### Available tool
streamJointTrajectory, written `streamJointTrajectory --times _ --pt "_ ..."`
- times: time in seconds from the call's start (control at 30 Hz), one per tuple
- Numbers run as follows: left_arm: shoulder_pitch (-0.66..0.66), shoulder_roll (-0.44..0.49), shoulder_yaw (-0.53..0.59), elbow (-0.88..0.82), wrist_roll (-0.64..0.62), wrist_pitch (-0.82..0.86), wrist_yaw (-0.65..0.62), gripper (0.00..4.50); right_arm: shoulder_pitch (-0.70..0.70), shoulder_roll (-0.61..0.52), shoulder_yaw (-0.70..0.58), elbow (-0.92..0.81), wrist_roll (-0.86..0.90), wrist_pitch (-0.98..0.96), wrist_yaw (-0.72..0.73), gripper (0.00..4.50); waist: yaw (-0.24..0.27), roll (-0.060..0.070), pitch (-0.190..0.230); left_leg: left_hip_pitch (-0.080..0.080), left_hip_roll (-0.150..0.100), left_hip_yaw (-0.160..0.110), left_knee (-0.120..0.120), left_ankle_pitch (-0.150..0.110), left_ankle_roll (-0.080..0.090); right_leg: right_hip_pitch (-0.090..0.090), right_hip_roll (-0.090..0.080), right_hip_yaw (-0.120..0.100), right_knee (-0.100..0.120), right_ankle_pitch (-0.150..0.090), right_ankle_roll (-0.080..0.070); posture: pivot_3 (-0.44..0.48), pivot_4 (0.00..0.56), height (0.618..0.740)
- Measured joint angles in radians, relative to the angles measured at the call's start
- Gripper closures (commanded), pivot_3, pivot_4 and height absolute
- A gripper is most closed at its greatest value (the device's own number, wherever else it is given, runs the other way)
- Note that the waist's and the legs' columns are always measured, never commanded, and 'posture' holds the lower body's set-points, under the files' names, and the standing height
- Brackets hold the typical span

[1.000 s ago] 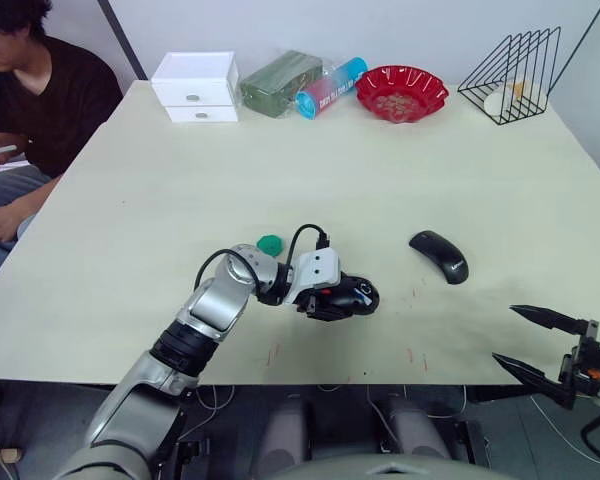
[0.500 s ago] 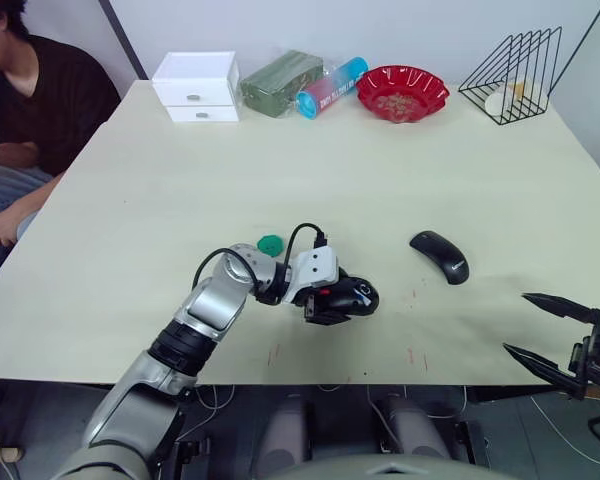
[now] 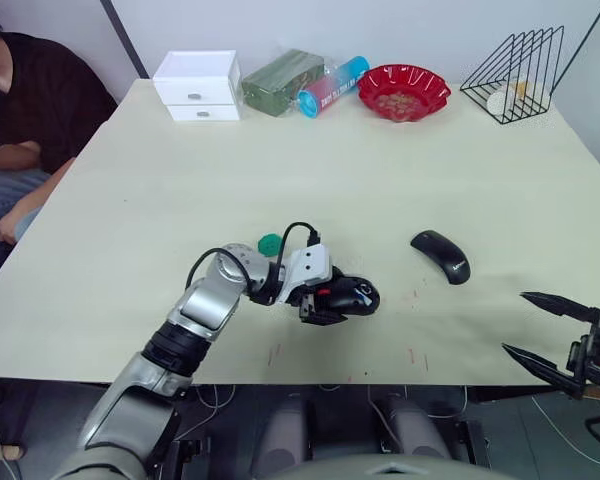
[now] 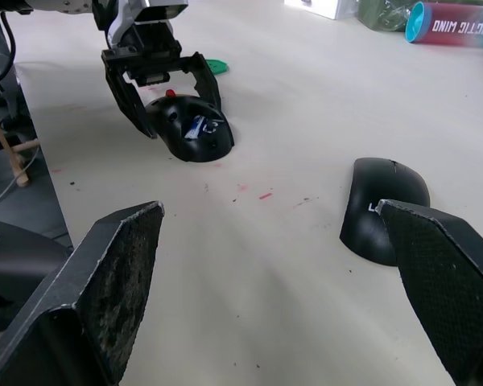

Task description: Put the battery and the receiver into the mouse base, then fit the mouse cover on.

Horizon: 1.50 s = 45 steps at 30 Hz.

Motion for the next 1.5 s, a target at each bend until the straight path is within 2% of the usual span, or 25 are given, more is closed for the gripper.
streamJointTrajectory --times 0.27,0.47,0.67,0.77,0.97,1.23,1.5 --pt "0.021 0.033 0.055 -0.045 -0.086 -0.017 -0.041 0.05 -0.008 0.0 0.002 0.0 0.003 0.0 0.002 0.0 0.001 0.0 0.0 0.0 0.0 0.0 0.0 0.0 0.0 0.0 0.0 0.0 0.0 0.0 0.0 0.0 0.15 0.74" --pt "0.093 0.141 0.183 -0.129 -0.205 -0.02 -0.108 0.05 -0.035 0.0 0.014 0.0 0.003 0.003 -0.001 0.0 -0.002 0.001 0.002 0.0 0.0 0.0 0.0 0.0 0.0 -0.001 0.0 0.0 0.0 0.0 0.0 0.0 0.15 0.74" --pt "0.169 0.192 0.263 -0.131 -0.251 -0.067 -0.135 0.05 -0.088 0.001 0.043 0.01 -0.013 0.012 -0.039 0.0 0.004 0.0 0.004 0.0 0.0 0.001 0.0 0.0 0.0 -0.001 0.0 0.0 0.0 0.0 0.0 0.0 0.15 0.74" --pt "0.204 0.235 0.383 -0.123 -0.336 -0.046 -0.153 0.05 -0.115 0.001 0.072 0.015 -0.041 0.033 -0.081 0.0 0.001 0.0 0.006 0.0 0.001 0.001 0.0 0.0 0.0 -0.001 0.0 0.0 0.001 0.0 0.0 0.0 0.15 0.74" --pt "0.343 0.311 0.506 -0.176 -0.416 -0.038 -0.195 0.05 -0.192 -0.001 0.121 0.014 -0.098 0.119 -0.203 0.0 -0.003 0.001 0.007 0.0 0.001 0.002 0.0 0.0 0.0 -0.002 -0.001 0.0 0.001 0.0 0.0 0.0 0.15 0.74" --pt "0.445 0.325 0.57 -0.237 -0.437 -0.067 -0.184 0.05 -0.305 -0.024 0.191 0.033 -0.176 0.264 -0.343 0.0 0.004 0.0 0.008 -0.001 0.001 0.002 0.0 0.0 0.0 -0.002 -0.001 0.0 0.0 0.0 0.0 0.0 0.15 0.74" --pt "0.459 0.326 0.594 -0.283 -0.485 -0.044 -0.167 0.05 -0.391 -0.025 0.26 0.049 -0.224 0.414 -0.453 0.0 0.0 0.0 0.008 -0.001 0.001 0.003 0.0 0.0 0.0 -0.002 -0.001 0.0 0.001 0.0 0.0 0.0 0.15 0.74"
